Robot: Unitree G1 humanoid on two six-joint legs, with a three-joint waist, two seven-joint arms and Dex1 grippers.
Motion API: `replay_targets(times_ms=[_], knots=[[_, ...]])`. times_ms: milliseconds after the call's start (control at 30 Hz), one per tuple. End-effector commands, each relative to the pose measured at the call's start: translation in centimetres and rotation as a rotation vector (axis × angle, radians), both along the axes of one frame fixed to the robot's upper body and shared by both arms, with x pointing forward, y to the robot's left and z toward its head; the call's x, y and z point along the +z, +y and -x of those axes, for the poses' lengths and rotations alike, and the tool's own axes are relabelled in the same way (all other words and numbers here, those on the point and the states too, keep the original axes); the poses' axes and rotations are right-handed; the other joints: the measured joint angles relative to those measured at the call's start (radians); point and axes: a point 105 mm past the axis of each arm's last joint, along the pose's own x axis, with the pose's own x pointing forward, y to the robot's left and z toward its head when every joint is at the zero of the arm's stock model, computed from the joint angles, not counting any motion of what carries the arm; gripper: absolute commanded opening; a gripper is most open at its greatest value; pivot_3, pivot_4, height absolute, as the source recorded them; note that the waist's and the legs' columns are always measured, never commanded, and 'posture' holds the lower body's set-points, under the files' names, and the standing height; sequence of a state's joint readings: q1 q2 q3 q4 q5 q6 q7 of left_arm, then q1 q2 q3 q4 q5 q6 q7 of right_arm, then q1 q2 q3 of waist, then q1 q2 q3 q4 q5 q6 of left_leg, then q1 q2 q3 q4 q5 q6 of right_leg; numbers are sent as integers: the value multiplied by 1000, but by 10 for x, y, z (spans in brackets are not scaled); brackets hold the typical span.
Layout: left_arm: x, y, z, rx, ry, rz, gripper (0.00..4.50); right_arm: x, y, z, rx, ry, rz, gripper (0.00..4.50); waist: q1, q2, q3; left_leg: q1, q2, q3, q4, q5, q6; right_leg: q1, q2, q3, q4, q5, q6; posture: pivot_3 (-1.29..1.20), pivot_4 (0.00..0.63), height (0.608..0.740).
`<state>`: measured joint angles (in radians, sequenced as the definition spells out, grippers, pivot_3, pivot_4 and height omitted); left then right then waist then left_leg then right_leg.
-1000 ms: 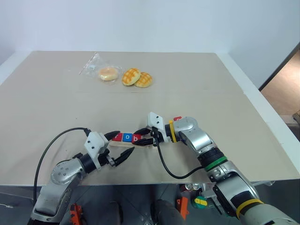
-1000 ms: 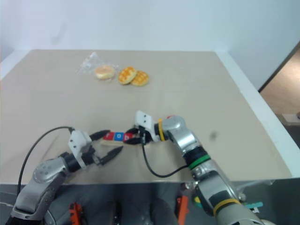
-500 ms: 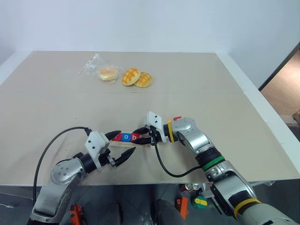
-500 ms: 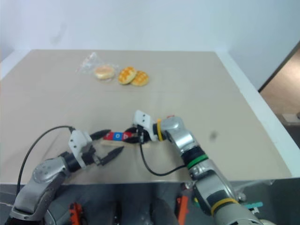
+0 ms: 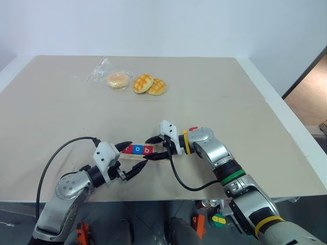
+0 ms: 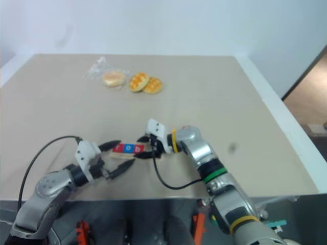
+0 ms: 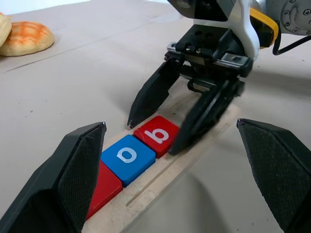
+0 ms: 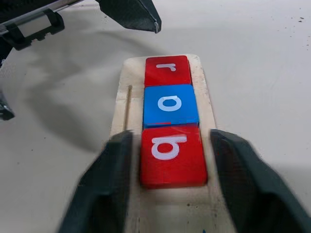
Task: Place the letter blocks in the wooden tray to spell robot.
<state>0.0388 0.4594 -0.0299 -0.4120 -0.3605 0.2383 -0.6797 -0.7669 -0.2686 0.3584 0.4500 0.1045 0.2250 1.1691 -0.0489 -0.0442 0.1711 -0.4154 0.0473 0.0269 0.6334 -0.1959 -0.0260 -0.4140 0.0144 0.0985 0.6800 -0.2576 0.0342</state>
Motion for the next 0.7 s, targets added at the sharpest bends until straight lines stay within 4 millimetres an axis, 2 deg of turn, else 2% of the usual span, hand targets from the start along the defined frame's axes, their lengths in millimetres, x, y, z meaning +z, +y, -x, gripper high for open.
replay_targets(times_ms=[33, 67, 167, 333, 500, 600, 700], knots=[[11, -2, 0, -13, -50, -6, 4500, 14, 3, -1, 8, -48, -29, 4182, 0, 0, 0, 0, 0, 0, 0, 0, 0, 0, 0, 0, 0, 0, 0, 0, 150, 740], [11, -2, 0, -13, -50, -7, 4500, 14, 3, -1, 8, -49, -29, 4477, 0, 0, 0, 0, 0, 0, 0, 0, 0, 0, 0, 0, 0, 0, 0, 0, 150, 740], [11, -1, 0, -12, -52, -9, 4500, 19, 3, -4, -5, -56, -48, 4477, 0, 0, 0, -1, 0, 0, 0, 0, 0, -1, 0, 0, 0, 0, 0, 0, 150, 740], [17, 0, 0, -32, -88, -27, 4500, 50, -9, -15, -116, -68, -172, 4477, 0, 0, 0, -4, 0, 0, 0, 0, 0, -4, 0, 0, 0, 0, 0, 0, 150, 740], [20, -3, 5, -122, -95, -67, 4500, 73, -45, -33, -329, -132, -244, 4477, 1, 0, 0, -7, -1, -1, 0, 0, 0, -5, 0, 0, 0, 0, 0, 0, 150, 740], [23, -7, 7, -170, -110, -102, 4500, 81, -92, -48, -695, -253, -248, 4477, 2, 0, 0, -8, -1, -1, 0, 0, 0, -6, 0, 0, 0, 0, 0, 0, 150, 740], [24, -9, 4, -160, -121, -105, 4500, 72, -110, -44, -903, -341, -202, 4477, 4, 0, 0, -10, -1, -1, 0, 0, -1, -7, -1, 1, 0, 0, 0, 0, 150, 740]])
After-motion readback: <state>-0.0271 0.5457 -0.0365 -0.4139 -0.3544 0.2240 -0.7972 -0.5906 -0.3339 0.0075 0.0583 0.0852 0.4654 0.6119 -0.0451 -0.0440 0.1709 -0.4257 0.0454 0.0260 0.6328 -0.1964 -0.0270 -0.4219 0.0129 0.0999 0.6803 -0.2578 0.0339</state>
